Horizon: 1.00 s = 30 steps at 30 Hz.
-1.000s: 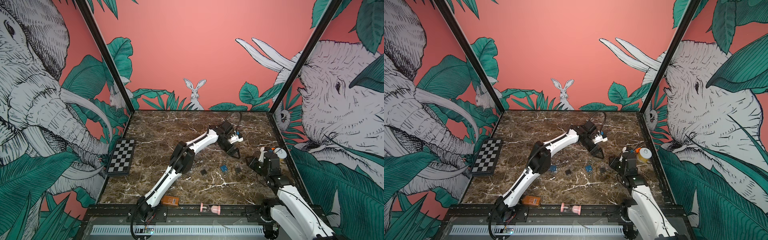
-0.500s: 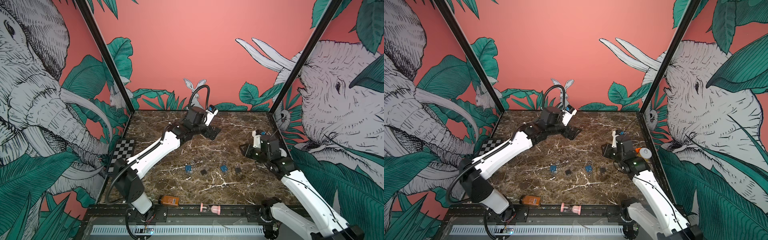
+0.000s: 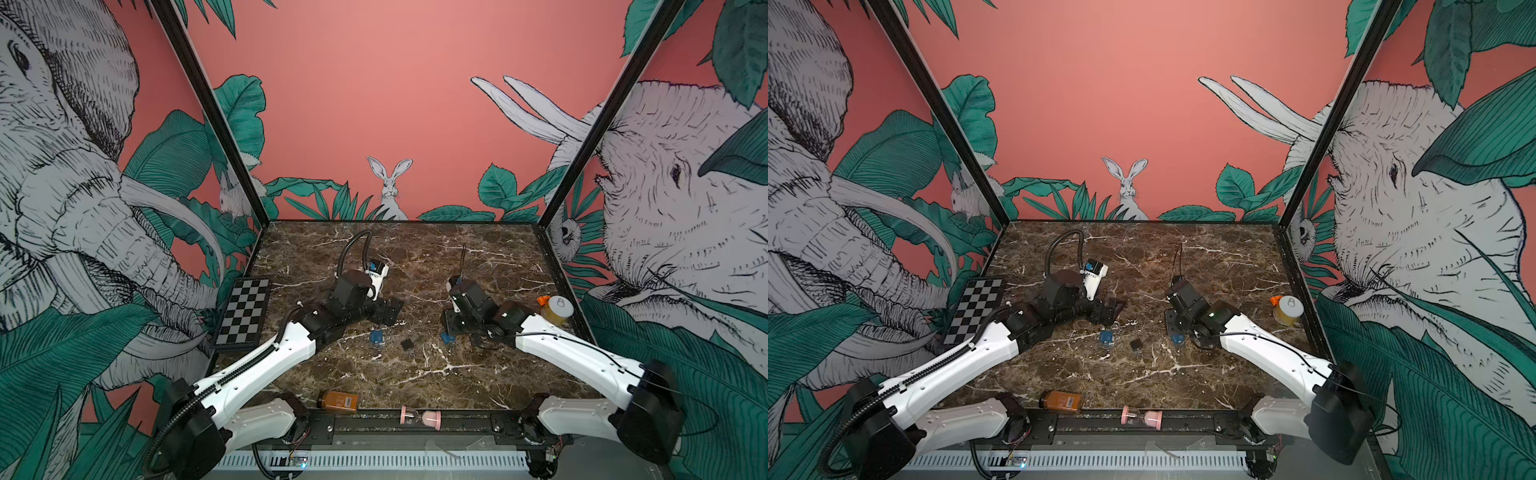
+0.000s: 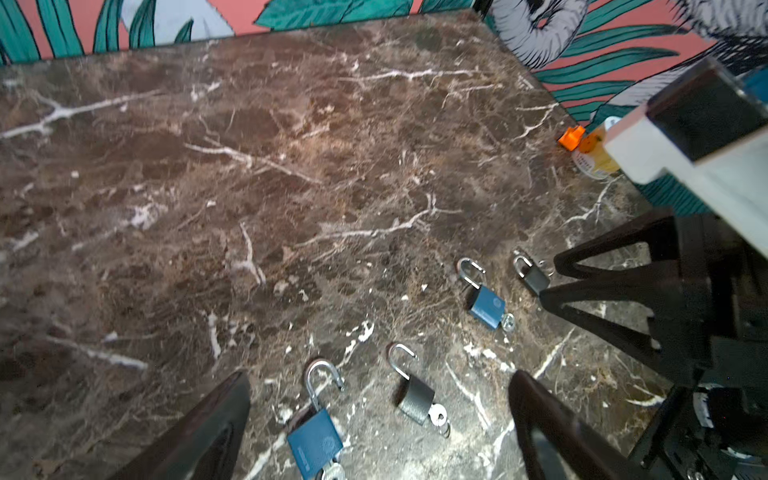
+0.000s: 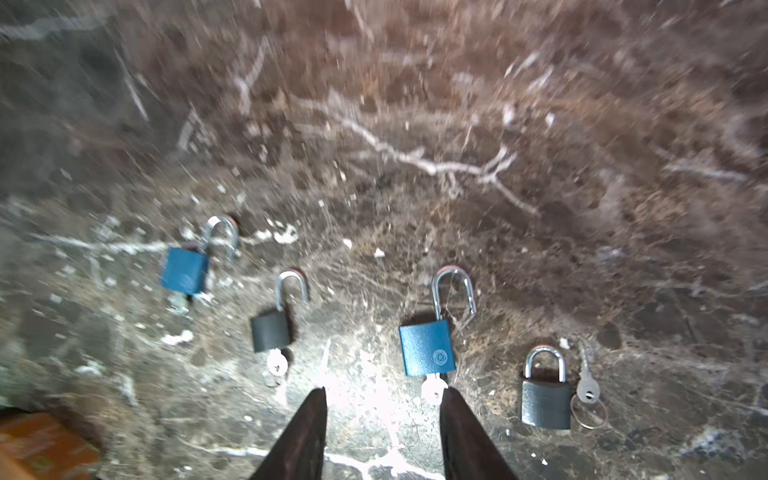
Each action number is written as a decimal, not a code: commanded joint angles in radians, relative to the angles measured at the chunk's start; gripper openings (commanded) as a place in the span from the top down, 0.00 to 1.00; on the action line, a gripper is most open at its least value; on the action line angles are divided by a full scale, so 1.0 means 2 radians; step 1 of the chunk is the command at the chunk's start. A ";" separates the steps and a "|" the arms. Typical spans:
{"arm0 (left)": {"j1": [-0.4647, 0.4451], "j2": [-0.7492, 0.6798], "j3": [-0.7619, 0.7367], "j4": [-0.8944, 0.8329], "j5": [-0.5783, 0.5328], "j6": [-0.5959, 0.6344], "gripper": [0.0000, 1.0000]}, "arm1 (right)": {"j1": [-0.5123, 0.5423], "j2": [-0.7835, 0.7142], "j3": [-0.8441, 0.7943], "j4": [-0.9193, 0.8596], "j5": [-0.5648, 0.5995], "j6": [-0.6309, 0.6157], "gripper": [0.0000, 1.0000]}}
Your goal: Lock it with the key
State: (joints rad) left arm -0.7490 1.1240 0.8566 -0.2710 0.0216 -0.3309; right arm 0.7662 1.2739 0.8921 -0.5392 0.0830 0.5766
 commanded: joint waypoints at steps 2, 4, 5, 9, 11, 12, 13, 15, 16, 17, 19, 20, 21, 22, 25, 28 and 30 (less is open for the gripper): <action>0.005 -0.001 -0.026 0.068 0.013 -0.058 0.03 | 0.004 0.022 -0.014 0.017 0.008 0.018 0.56; 0.005 0.004 -0.033 0.084 0.019 -0.067 0.03 | 0.004 0.031 -0.020 0.020 0.011 0.022 0.55; 0.005 0.006 -0.039 0.095 0.022 -0.070 0.03 | 0.004 0.035 -0.024 0.023 0.014 0.024 0.54; 0.005 0.009 -0.057 0.128 0.024 -0.069 0.03 | 0.004 0.051 -0.033 0.029 0.026 0.012 0.47; 0.005 0.012 -0.064 0.146 0.028 -0.068 0.03 | 0.004 0.061 -0.038 0.037 0.030 0.002 0.44; 0.005 0.015 -0.065 0.150 0.030 -0.068 0.04 | 0.004 0.065 -0.039 0.039 0.031 -0.001 0.44; 0.005 0.020 -0.062 0.147 0.025 -0.072 0.04 | 0.004 0.070 -0.038 0.042 0.031 -0.007 0.44; 0.005 0.032 -0.050 0.130 0.013 -0.076 0.07 | 0.004 0.084 -0.032 0.040 0.032 -0.016 0.44; 0.005 0.041 -0.044 0.120 0.006 -0.079 0.09 | 0.004 0.091 -0.028 0.036 0.034 -0.020 0.44; 0.005 0.047 -0.040 0.113 0.000 -0.081 0.08 | 0.004 0.098 -0.024 0.035 0.034 -0.023 0.44; 0.005 0.053 -0.042 0.121 -0.008 -0.090 0.08 | 0.004 0.108 -0.020 0.036 0.035 -0.025 0.44; 0.005 0.056 -0.048 0.135 -0.009 -0.097 0.08 | 0.004 0.114 -0.017 0.036 0.036 -0.026 0.45; 0.005 0.057 -0.051 0.143 -0.004 -0.102 0.08 | 0.004 0.120 -0.015 0.032 0.036 -0.027 0.45; 0.005 0.060 -0.052 0.150 0.013 -0.098 0.08 | 0.004 0.127 -0.011 0.029 0.037 -0.027 0.46; 0.005 0.074 -0.047 0.166 0.068 -0.089 0.08 | 0.004 0.138 -0.014 0.034 0.032 -0.028 0.46; 0.005 0.079 -0.047 0.177 0.084 -0.092 0.08 | 0.004 0.147 -0.016 0.045 0.028 -0.029 0.47; 0.006 0.082 -0.046 0.176 0.086 -0.090 0.08 | 0.003 0.154 -0.014 0.044 0.027 -0.030 0.49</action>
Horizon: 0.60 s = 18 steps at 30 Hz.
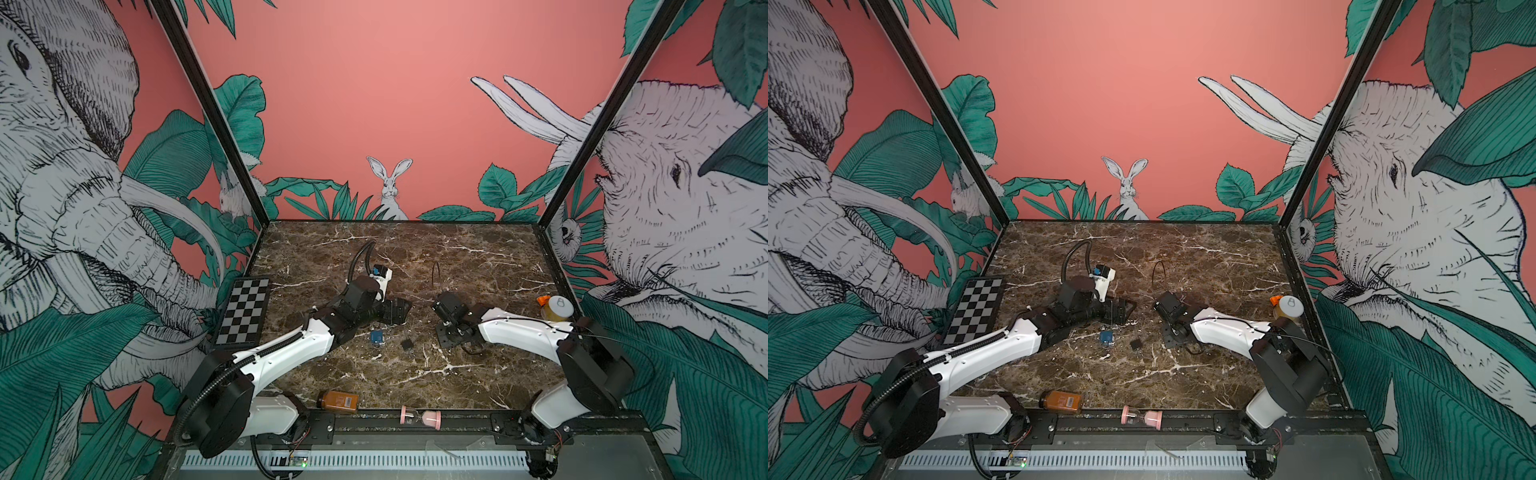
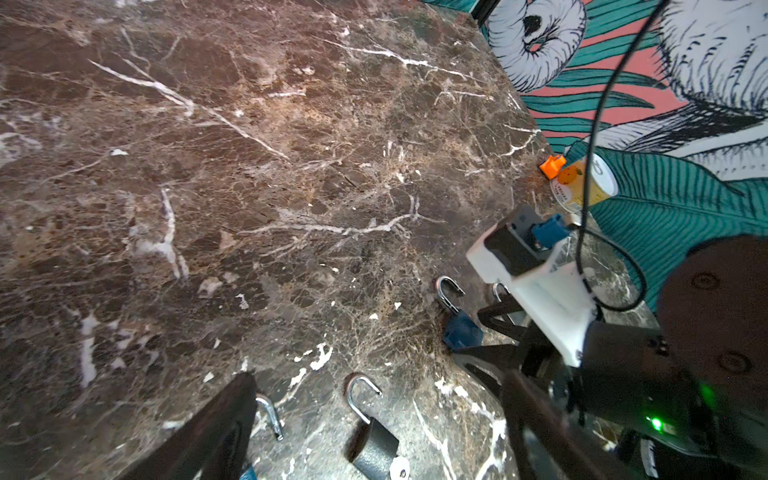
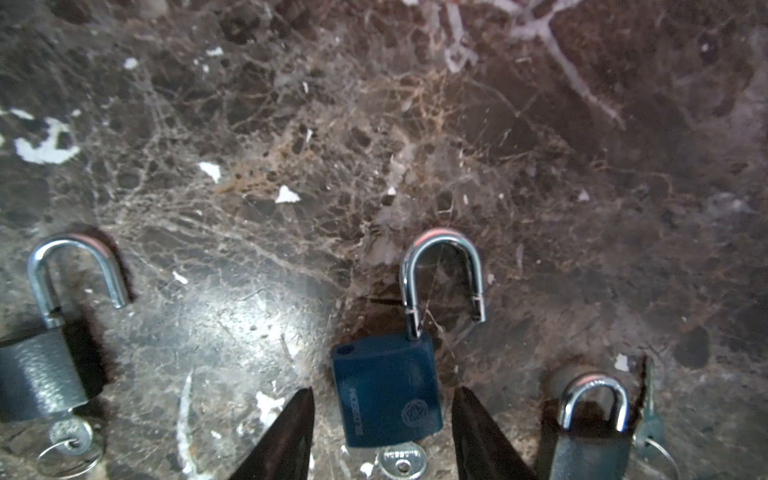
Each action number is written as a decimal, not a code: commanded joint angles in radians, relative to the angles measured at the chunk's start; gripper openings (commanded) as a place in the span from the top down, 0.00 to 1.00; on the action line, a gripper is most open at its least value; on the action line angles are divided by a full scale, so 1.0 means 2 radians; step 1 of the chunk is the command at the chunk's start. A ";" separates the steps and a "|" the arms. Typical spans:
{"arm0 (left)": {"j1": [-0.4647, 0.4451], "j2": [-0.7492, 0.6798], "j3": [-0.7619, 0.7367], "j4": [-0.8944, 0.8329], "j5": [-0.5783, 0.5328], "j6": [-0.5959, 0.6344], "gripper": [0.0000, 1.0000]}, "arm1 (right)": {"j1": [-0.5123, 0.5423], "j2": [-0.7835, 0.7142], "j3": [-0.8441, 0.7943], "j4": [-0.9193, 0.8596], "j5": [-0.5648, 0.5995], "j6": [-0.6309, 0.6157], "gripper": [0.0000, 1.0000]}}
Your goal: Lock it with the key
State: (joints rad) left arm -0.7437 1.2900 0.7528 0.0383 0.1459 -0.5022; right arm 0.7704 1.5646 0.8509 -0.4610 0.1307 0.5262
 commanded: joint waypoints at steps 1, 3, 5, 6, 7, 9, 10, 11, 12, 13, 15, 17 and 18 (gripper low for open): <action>0.002 0.000 0.006 0.021 0.025 -0.004 0.07 | 0.001 0.011 0.007 0.005 0.004 -0.005 0.49; 0.003 0.002 0.008 0.020 0.025 -0.004 0.08 | 0.001 0.013 0.005 0.006 0.005 -0.004 0.50; 0.002 0.005 0.010 0.018 0.027 -0.004 0.08 | 0.001 0.013 0.001 0.011 0.002 -0.003 0.50; 0.003 0.005 0.009 0.019 0.029 -0.004 0.08 | 0.001 0.014 0.001 0.011 0.001 -0.004 0.51; 0.002 0.007 0.008 0.020 0.030 -0.005 0.08 | 0.001 0.014 0.000 0.011 0.000 -0.004 0.51; 0.002 0.007 0.007 0.023 0.032 -0.007 0.08 | 0.001 0.013 -0.003 0.012 -0.002 -0.003 0.53; 0.003 0.007 0.005 0.024 0.032 -0.007 0.08 | 0.000 0.014 -0.005 0.014 -0.002 -0.003 0.53; 0.002 0.007 0.006 0.025 0.033 -0.008 0.08 | 0.000 0.014 -0.008 0.016 -0.003 -0.003 0.53; 0.003 0.008 0.005 0.025 0.033 -0.008 0.08 | -0.001 0.014 -0.009 0.018 -0.004 -0.002 0.53; 0.002 0.009 0.005 0.024 0.034 -0.008 0.08 | -0.001 0.014 -0.011 0.018 -0.004 -0.002 0.53; 0.003 0.010 0.005 0.025 0.035 -0.009 0.08 | -0.001 0.028 -0.014 0.019 -0.006 -0.002 0.54; 0.002 0.013 0.006 0.025 0.039 -0.010 0.08 | -0.001 0.029 -0.015 0.021 -0.005 0.000 0.54; 0.003 0.013 0.007 0.025 0.041 -0.010 0.08 | -0.001 0.031 -0.016 0.021 -0.005 0.000 0.54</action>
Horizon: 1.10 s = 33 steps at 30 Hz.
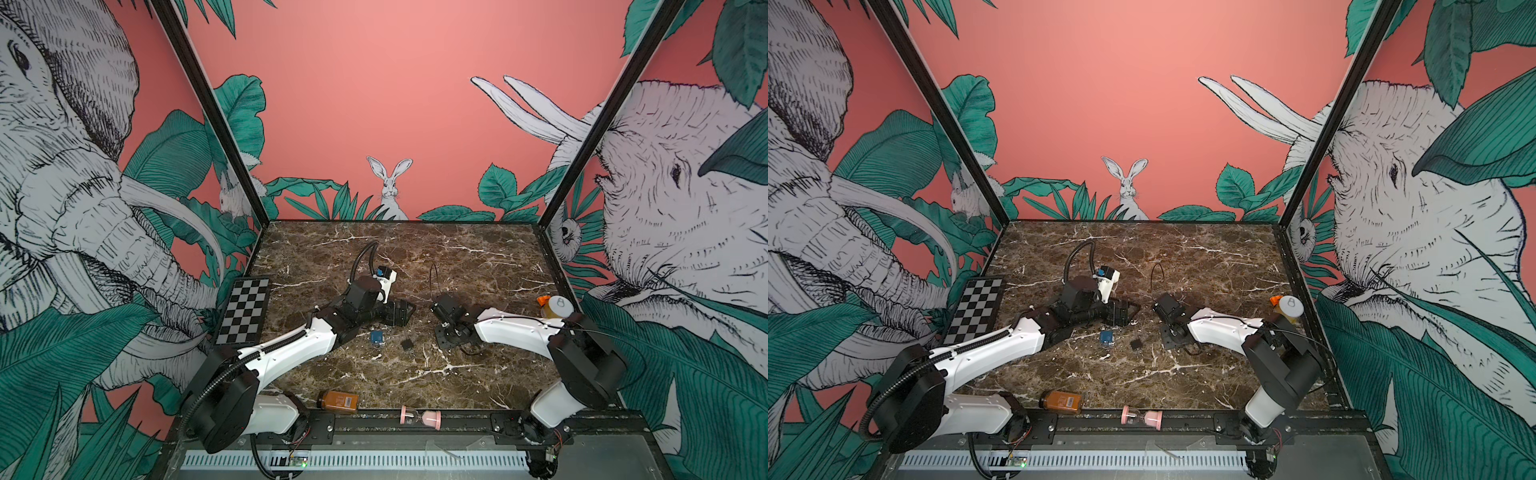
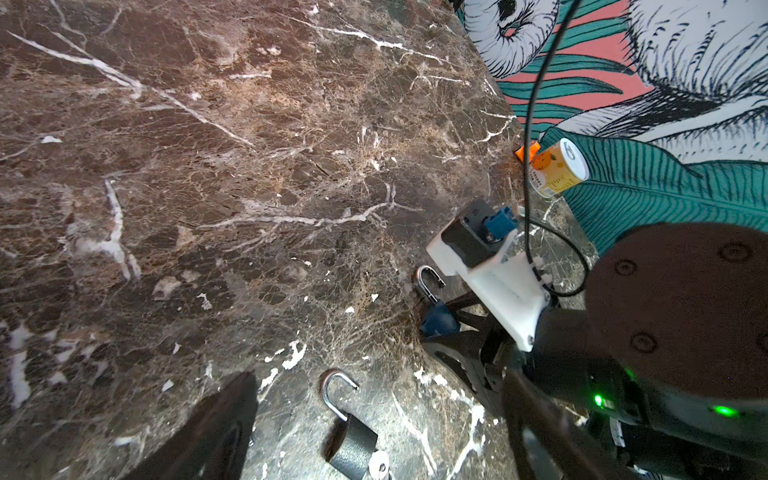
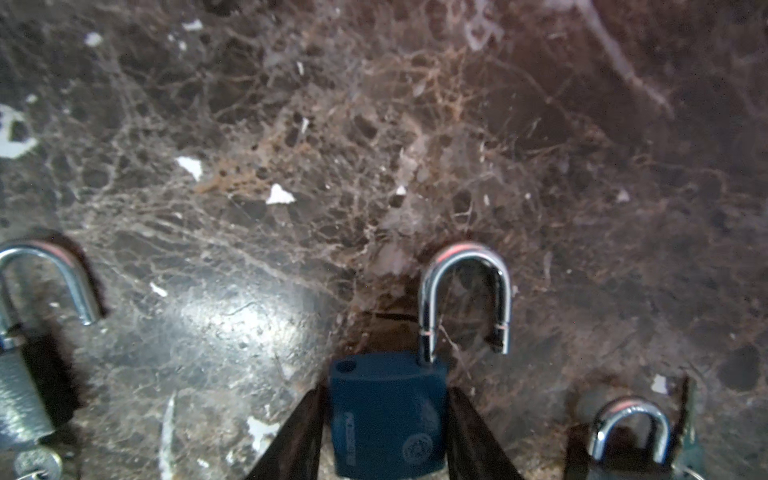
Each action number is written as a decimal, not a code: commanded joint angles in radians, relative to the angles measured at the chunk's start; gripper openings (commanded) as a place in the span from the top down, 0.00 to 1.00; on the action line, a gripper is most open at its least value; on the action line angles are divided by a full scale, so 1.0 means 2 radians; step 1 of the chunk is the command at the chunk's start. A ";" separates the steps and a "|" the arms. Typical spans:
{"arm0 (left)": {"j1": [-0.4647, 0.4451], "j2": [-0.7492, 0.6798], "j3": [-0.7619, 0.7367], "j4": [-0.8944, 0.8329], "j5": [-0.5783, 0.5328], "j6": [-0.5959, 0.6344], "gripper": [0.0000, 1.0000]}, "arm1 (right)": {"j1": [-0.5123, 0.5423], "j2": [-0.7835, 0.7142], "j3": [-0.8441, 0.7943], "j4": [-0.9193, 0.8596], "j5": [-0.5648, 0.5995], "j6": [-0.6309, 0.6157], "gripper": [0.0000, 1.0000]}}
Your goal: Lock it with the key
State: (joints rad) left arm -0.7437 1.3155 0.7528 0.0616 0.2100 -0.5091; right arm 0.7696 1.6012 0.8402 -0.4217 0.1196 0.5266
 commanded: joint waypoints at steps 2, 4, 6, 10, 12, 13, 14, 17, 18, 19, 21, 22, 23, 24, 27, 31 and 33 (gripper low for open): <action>0.003 0.000 0.007 0.014 0.011 -0.008 0.08 | -0.001 0.017 -0.011 0.000 0.003 0.001 0.54; 0.003 -0.001 0.008 0.013 0.010 -0.007 0.08 | -0.001 0.022 -0.010 -0.002 0.003 0.000 0.56; 0.003 -0.003 0.008 0.012 0.009 -0.006 0.09 | -0.001 0.023 -0.010 -0.002 0.003 0.000 0.57; 0.002 -0.005 0.006 0.011 0.008 -0.003 0.09 | -0.001 0.021 -0.011 -0.002 0.002 0.000 0.62; 0.002 -0.004 0.005 0.010 0.008 -0.002 0.09 | -0.001 0.017 -0.010 -0.004 0.003 -0.002 0.65; 0.002 -0.004 0.005 0.011 0.008 -0.002 0.09 | -0.001 0.015 -0.010 -0.004 0.004 -0.006 0.67; 0.003 -0.003 0.005 0.011 0.008 -0.002 0.09 | -0.001 0.012 -0.010 -0.002 0.004 -0.009 0.68; 0.003 -0.001 0.007 0.005 0.007 -0.002 0.10 | -0.001 0.004 -0.014 0.019 -0.004 -0.030 0.73; 0.003 0.000 0.008 0.003 0.003 0.000 0.11 | -0.001 -0.019 -0.019 0.034 -0.012 -0.043 0.76; 0.003 0.000 0.008 0.001 -0.002 0.000 0.10 | -0.001 -0.030 -0.025 0.050 -0.017 -0.054 0.78; 0.004 0.003 0.008 -0.003 -0.011 0.001 0.11 | -0.001 -0.051 -0.039 0.089 -0.022 -0.075 0.80; 0.004 0.004 0.008 -0.005 -0.016 0.001 0.11 | -0.001 -0.063 -0.046 0.109 -0.024 -0.088 0.81; 0.004 0.006 0.008 -0.005 -0.018 0.000 0.11 | -0.002 -0.073 -0.050 0.122 -0.026 -0.099 0.82; 0.004 0.009 0.009 -0.005 -0.018 -0.002 0.12 | -0.003 -0.083 -0.056 0.138 -0.031 -0.112 0.82; 0.004 0.013 0.006 0.004 -0.008 -0.008 0.12 | -0.003 -0.122 -0.074 0.185 -0.062 -0.148 0.83; 0.004 0.025 -0.004 0.066 0.045 -0.029 0.12 | -0.003 -0.156 -0.075 0.189 -0.094 -0.180 0.84; 0.004 0.030 -0.010 0.115 0.078 -0.049 0.12 | -0.002 -0.167 -0.070 0.178 -0.101 -0.186 0.85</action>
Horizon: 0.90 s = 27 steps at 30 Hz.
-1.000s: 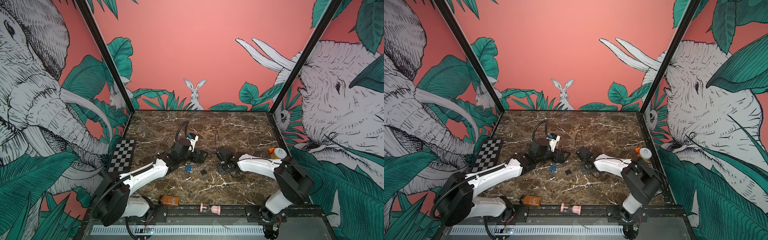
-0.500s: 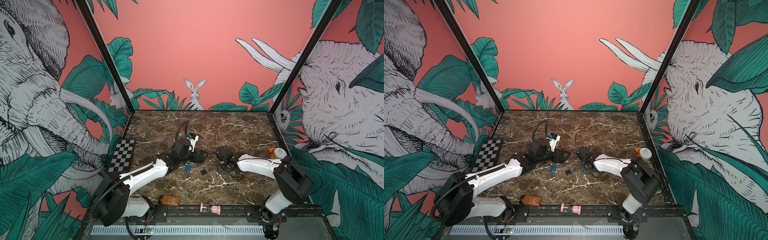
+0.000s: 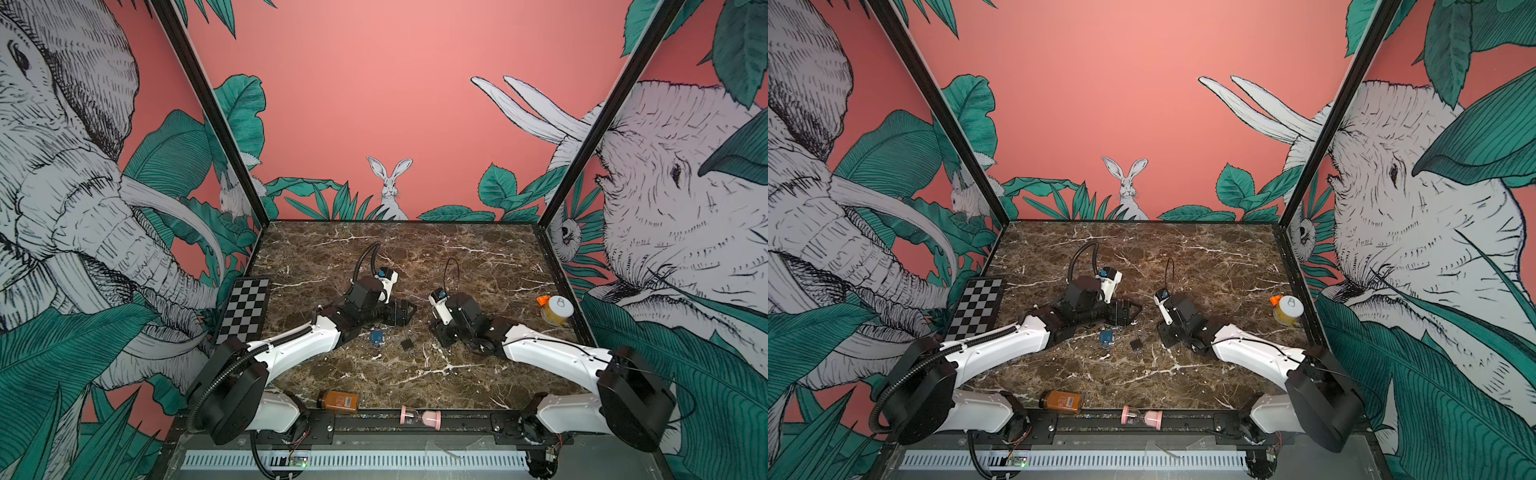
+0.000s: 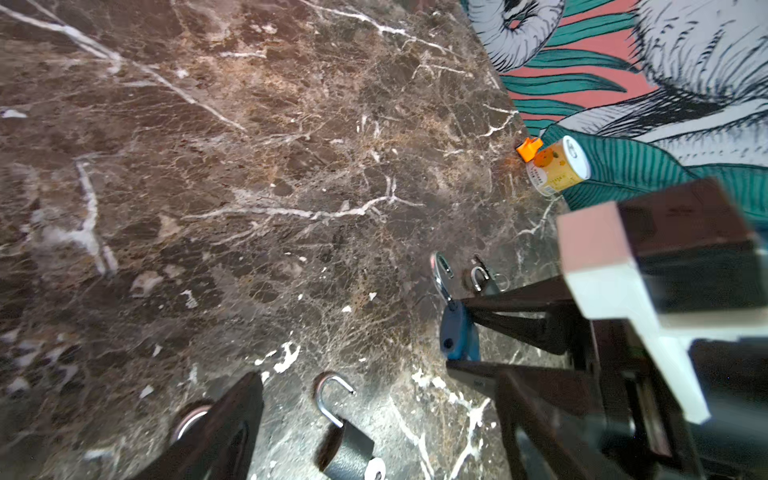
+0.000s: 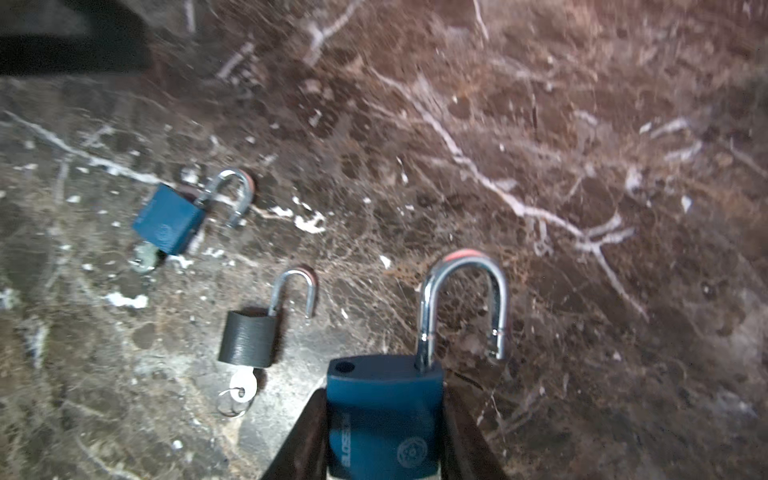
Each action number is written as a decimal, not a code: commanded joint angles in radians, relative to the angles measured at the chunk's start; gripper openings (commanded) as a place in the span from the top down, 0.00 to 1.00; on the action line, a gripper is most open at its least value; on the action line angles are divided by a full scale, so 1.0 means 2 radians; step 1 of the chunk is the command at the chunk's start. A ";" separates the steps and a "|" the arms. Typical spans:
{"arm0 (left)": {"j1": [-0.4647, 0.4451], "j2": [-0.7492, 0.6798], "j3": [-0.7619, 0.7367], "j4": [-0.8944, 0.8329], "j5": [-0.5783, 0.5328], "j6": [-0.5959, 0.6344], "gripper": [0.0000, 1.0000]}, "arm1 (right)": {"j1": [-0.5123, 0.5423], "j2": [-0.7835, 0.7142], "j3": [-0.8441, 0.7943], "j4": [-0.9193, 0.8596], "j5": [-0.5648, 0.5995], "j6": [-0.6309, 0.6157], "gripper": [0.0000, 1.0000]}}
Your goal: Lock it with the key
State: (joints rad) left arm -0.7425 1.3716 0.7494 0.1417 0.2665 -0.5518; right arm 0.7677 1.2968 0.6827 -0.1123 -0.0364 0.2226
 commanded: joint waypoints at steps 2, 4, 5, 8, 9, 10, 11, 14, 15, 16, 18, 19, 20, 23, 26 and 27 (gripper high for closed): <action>0.004 0.012 -0.008 0.100 0.064 -0.046 0.12 | -0.001 -0.031 0.007 0.024 -0.032 -0.033 0.85; 0.003 0.023 -0.004 0.109 0.072 -0.053 0.12 | -0.001 -0.047 0.005 0.020 -0.035 -0.031 0.85; 0.003 0.028 -0.004 0.114 0.076 -0.055 0.12 | -0.001 -0.051 0.005 0.019 -0.038 -0.032 0.86; 0.003 0.046 0.001 0.129 0.090 -0.069 0.13 | 0.000 -0.067 0.002 0.012 -0.038 -0.031 0.86; 0.004 0.053 0.006 0.131 0.096 -0.071 0.13 | 0.000 -0.073 0.000 0.011 -0.038 -0.031 0.86; 0.003 0.060 0.009 0.134 0.102 -0.074 0.14 | 0.000 -0.076 0.000 0.008 -0.038 -0.030 0.86; 0.003 0.064 0.010 0.140 0.106 -0.078 0.14 | 0.000 -0.078 0.001 0.003 -0.041 -0.032 0.86; 0.003 0.079 0.012 0.164 0.121 -0.095 0.16 | 0.003 -0.082 0.004 -0.005 -0.044 -0.034 0.86; 0.003 0.084 0.014 0.174 0.127 -0.102 0.17 | 0.003 -0.083 0.007 -0.008 -0.044 -0.034 0.86; 0.003 0.088 0.015 0.181 0.133 -0.110 0.18 | 0.005 -0.083 0.009 -0.012 -0.045 -0.034 0.86; 0.003 0.097 0.017 0.197 0.142 -0.123 0.20 | 0.006 -0.083 0.013 -0.014 -0.045 -0.036 0.86; 0.003 0.101 0.017 0.205 0.145 -0.130 0.22 | 0.008 -0.082 0.015 -0.016 -0.045 -0.036 0.86; 0.003 0.104 0.017 0.211 0.147 -0.134 0.23 | 0.009 -0.083 0.017 -0.016 -0.045 -0.037 0.86; 0.003 0.114 0.018 0.224 0.153 -0.146 0.29 | 0.012 -0.080 0.022 -0.017 -0.044 -0.039 0.86; 0.004 0.123 0.022 0.229 0.162 -0.151 0.35 | 0.016 -0.074 0.029 -0.023 -0.042 -0.043 0.85; 0.003 0.125 0.023 0.229 0.164 -0.151 0.36 | 0.018 -0.073 0.030 -0.025 -0.041 -0.045 0.85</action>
State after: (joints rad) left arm -0.7425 1.6173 0.7704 0.5476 0.5613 -0.8261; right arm 0.7898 1.1511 0.7010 -0.1871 -0.1169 0.1528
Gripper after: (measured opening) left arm 0.645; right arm 0.361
